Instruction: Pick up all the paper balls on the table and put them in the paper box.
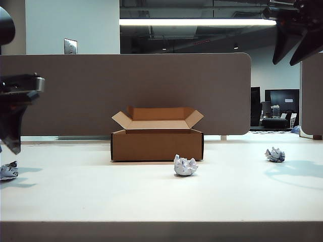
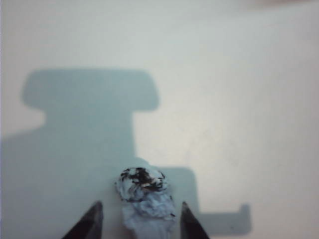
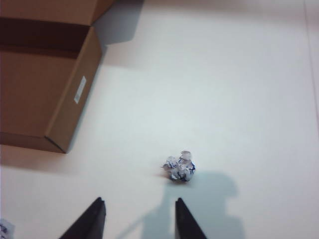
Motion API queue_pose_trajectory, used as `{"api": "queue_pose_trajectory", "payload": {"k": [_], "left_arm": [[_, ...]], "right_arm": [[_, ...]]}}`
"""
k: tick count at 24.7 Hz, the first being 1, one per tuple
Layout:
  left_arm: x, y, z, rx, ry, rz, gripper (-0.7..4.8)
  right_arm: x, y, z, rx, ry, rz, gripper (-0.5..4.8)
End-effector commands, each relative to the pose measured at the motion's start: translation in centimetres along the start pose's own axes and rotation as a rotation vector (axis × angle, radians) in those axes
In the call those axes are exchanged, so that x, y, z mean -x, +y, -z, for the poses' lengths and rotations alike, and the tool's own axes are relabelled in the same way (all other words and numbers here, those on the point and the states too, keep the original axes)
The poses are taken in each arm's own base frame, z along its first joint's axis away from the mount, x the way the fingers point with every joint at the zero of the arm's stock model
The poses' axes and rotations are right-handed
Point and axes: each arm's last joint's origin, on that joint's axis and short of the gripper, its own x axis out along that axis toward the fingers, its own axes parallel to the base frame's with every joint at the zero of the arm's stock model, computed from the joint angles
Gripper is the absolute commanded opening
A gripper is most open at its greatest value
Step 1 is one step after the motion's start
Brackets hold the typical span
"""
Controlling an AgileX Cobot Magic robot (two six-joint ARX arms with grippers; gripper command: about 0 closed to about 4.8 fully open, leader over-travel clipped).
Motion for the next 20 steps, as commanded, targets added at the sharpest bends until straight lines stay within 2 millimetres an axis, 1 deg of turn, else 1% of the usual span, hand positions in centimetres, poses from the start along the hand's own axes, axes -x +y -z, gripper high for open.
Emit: {"api": "queue_pose_trajectory", "payload": {"k": [1, 3, 8, 14, 18, 19, 20], "left_arm": [[-0.9, 0.2, 0.0, -0.015, 0.038, -0.049, 1.95], [-1.3, 0.2, 0.1, -0.016, 0.052, -0.062, 2.15], [-2.1, 0.2, -0.3, -0.012, 0.036, -0.012, 2.15], [-3.5, 0.2, 0.2, -0.003, 0.100, 0.002, 2.15], [-3.7, 0.2, 0.0, -0.004, 0.088, 0.001, 2.09], [-3.7, 0.2, -0.1, -0.004, 0.081, 0.001, 1.84], [-3.7, 0.2, -0.2, -0.005, 0.075, 0.000, 1.21]], "right_arm": [[-0.8, -0.1, -0.1, 0.004, 0.008, 0.023, 1.95], [-1.2, -0.1, 0.1, 0.004, 0.025, 0.032, 2.03], [-2.0, -0.1, 0.6, 0.005, 0.075, 0.033, 2.03], [-2.8, -0.1, 0.8, 0.005, 0.087, 0.039, 2.03], [-4.8, -0.4, 1.3, 0.011, 0.123, 0.139, 2.03], [-5.6, -0.5, 1.6, 0.015, 0.149, 0.166, 2.04], [-6.7, -0.6, 2.0, 0.017, 0.167, 0.169, 2.22]]}}
